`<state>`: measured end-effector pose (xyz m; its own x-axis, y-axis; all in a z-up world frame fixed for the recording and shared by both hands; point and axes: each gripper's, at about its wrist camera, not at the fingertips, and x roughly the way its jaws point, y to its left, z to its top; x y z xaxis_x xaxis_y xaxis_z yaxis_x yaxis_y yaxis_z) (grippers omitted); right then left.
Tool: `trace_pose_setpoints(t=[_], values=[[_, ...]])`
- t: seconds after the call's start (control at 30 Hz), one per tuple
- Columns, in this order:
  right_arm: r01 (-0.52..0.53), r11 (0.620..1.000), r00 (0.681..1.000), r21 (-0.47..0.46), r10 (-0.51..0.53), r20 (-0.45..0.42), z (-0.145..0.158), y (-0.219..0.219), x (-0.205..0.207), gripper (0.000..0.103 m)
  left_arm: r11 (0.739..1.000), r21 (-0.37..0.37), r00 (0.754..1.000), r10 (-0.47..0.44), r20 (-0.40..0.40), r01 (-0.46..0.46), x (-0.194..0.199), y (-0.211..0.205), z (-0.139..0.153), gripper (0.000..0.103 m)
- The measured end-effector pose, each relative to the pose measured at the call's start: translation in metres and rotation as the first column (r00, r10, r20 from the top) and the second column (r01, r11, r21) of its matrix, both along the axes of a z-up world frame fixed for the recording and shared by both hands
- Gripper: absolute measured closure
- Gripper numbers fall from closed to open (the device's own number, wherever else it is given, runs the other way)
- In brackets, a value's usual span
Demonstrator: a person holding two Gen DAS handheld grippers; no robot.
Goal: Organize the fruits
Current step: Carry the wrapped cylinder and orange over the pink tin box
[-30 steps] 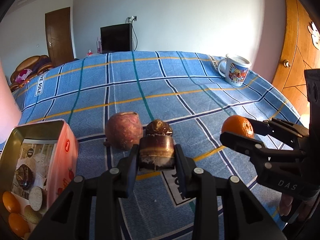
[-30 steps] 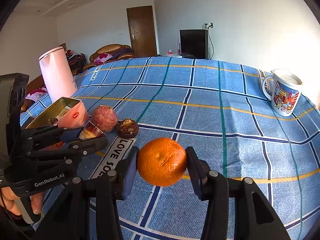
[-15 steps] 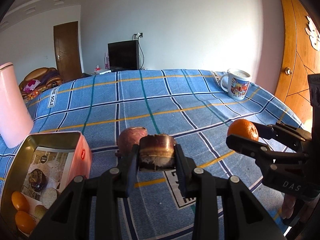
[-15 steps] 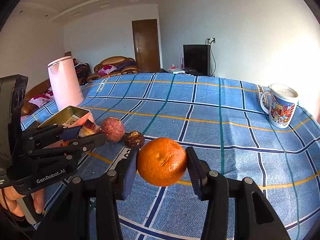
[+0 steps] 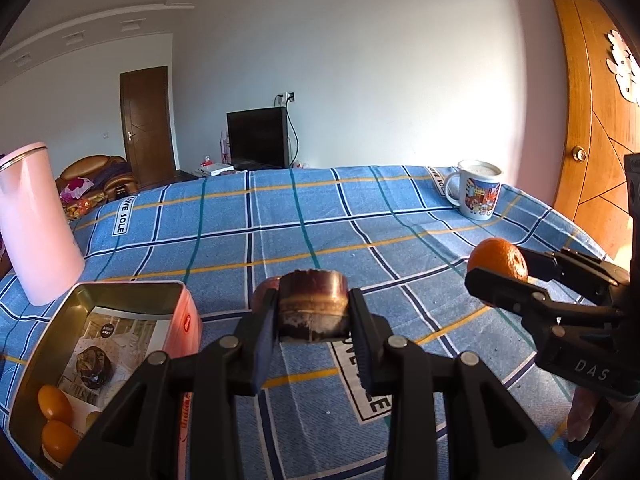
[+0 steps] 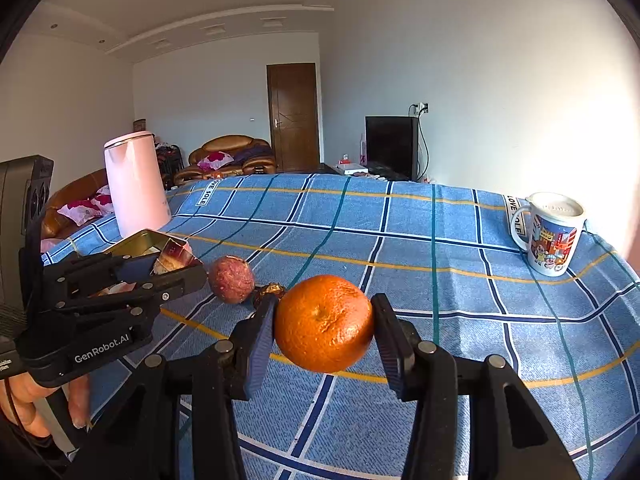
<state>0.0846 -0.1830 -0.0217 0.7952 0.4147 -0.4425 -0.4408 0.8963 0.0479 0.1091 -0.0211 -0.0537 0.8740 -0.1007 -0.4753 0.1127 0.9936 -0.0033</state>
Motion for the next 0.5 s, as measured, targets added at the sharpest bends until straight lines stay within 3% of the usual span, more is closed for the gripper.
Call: trace_pose_setpoints(t=[0.5], values=[[0.029, 0.999, 0.992, 0.013, -0.031, 0.120, 0.010, -0.003, -0.019, 0.054, 0.999, 0.028, 0.996, 0.020, 0.091, -0.022, -0.016, -0.001, 0.006, 0.067]])
